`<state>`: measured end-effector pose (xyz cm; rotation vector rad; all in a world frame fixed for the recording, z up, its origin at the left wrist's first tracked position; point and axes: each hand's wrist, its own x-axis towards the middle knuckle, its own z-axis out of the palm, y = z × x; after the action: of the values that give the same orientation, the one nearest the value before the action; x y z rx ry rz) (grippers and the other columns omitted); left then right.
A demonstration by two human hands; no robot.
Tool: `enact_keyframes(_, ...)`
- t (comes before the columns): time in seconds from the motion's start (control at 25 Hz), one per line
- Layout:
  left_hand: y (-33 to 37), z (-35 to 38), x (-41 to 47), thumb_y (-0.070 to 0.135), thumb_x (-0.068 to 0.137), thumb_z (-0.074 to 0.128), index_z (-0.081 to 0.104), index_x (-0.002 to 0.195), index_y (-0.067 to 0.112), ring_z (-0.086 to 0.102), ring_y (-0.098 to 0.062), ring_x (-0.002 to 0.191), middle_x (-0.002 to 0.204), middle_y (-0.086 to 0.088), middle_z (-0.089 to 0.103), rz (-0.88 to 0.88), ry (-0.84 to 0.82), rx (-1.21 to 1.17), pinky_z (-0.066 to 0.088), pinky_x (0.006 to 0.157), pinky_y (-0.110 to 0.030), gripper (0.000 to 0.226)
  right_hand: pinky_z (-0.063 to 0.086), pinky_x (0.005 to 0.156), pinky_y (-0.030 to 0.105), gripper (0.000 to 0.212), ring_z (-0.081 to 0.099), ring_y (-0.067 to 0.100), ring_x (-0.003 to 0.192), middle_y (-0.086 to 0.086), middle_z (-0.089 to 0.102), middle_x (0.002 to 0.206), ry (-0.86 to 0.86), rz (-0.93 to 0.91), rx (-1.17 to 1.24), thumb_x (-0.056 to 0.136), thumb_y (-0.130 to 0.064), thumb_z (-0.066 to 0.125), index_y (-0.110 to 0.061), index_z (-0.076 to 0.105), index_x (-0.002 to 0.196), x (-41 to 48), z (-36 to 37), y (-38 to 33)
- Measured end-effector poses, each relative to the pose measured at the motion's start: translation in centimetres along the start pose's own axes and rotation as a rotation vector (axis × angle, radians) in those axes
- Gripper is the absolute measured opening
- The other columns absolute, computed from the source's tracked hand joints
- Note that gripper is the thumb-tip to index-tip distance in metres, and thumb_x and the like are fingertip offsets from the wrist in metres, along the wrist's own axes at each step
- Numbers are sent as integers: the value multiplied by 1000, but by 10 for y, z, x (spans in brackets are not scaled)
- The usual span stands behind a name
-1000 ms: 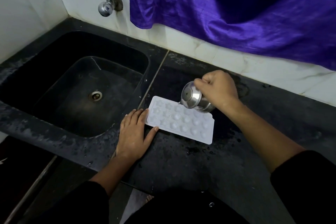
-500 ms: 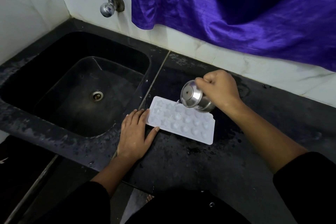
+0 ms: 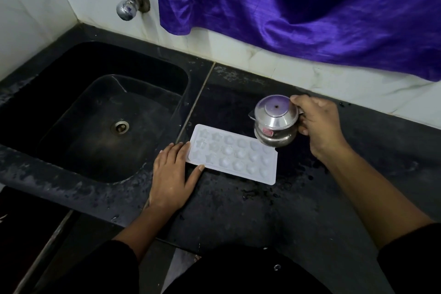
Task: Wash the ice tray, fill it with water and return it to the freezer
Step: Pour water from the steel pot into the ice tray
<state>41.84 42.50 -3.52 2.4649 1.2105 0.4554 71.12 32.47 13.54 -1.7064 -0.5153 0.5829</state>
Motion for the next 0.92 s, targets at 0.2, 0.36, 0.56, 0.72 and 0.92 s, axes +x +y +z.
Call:
enact_keyframes(0.2,-1,1,0,65,102,40,43,156,16,33,-27,153,159,-3,47,0,0,4,22,128,-50,72,36,52,32,50,37,16,46,8,40,48,-100,-335,-595,90,-26,69,-1,46,53,2,16,-3)
enact_keyframes(0.36,-2,2,0,65,102,40,43,156,17,33,-26,153,158,-3,47,-4,2,2,22,128,-51,73,29,47,30,49,37,20,43,12,41,46,-142,-528,-939,89,-31,64,-5,45,53,-4,38,-8)
enact_keyframes(0.56,-4,4,0,65,102,42,44,155,16,35,-27,152,158,-3,47,4,13,3,24,127,-50,72,22,47,27,47,38,20,41,0,36,42,-176,-643,-1078,90,-32,63,-9,51,52,-10,49,-14)
enact_keyframes(0.72,-3,3,0,65,102,42,44,155,17,35,-27,152,158,-3,47,5,9,6,23,127,-50,72,26,48,29,51,34,18,43,1,35,45,-129,-509,-904,90,-30,65,-10,42,50,0,31,-10)
enact_keyframes(0.92,-3,3,0,65,102,41,44,155,16,35,-27,152,158,-3,47,3,4,10,23,127,-50,72,28,50,28,43,34,13,47,6,39,54,-48,-127,-239,93,-20,70,-4,52,57,1,-5,9)
